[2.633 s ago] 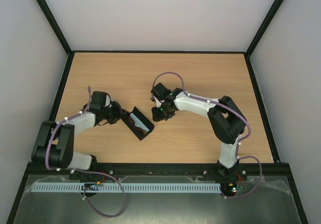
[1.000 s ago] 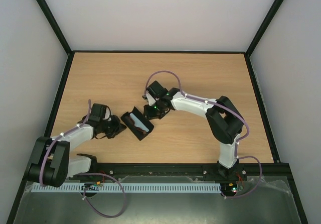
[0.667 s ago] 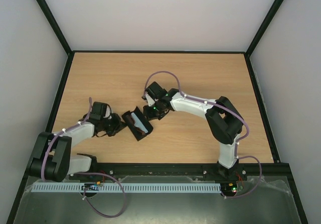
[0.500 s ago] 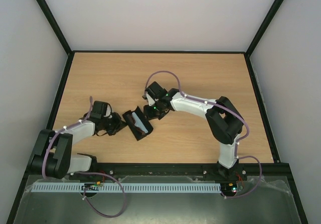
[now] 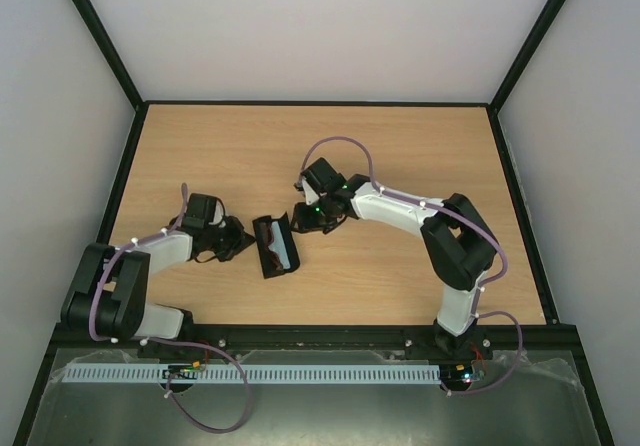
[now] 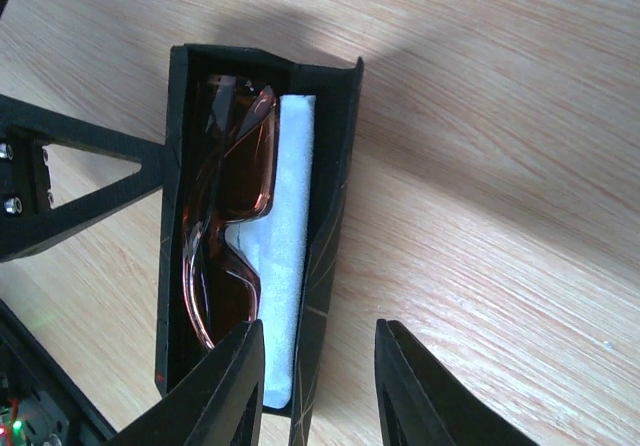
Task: Organize the sunglasses
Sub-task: Adjust the sunglasses case at the center of the board, then close the sunglasses case at the center of the board.
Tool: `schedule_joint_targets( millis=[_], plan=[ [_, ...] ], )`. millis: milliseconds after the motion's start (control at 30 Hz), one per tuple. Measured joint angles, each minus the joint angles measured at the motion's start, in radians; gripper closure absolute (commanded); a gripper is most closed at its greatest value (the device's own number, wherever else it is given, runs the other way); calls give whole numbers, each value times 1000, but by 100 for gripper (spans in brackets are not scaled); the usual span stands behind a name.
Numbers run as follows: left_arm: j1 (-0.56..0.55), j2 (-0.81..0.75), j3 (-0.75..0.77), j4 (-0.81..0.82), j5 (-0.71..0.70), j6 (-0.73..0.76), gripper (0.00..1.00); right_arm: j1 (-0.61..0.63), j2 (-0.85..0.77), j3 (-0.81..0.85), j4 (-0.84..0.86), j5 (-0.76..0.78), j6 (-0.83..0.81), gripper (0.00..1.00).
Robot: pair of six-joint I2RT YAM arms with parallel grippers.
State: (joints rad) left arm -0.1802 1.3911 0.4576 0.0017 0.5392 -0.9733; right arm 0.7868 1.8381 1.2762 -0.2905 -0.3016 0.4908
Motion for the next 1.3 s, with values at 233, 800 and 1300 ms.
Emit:
schedule_joint_targets(
  millis=[233,800,1300],
  plan=[
    [0,-3,3,5,0,2,98,1,2,-12,20,-37,16,71],
    [-23,-2,3,15,3,0,98,50,50,29,23,-52,29,76],
    [-53,5,3,38,4,-14,98,76,79,98,16,-53,30,78]
  ],
)
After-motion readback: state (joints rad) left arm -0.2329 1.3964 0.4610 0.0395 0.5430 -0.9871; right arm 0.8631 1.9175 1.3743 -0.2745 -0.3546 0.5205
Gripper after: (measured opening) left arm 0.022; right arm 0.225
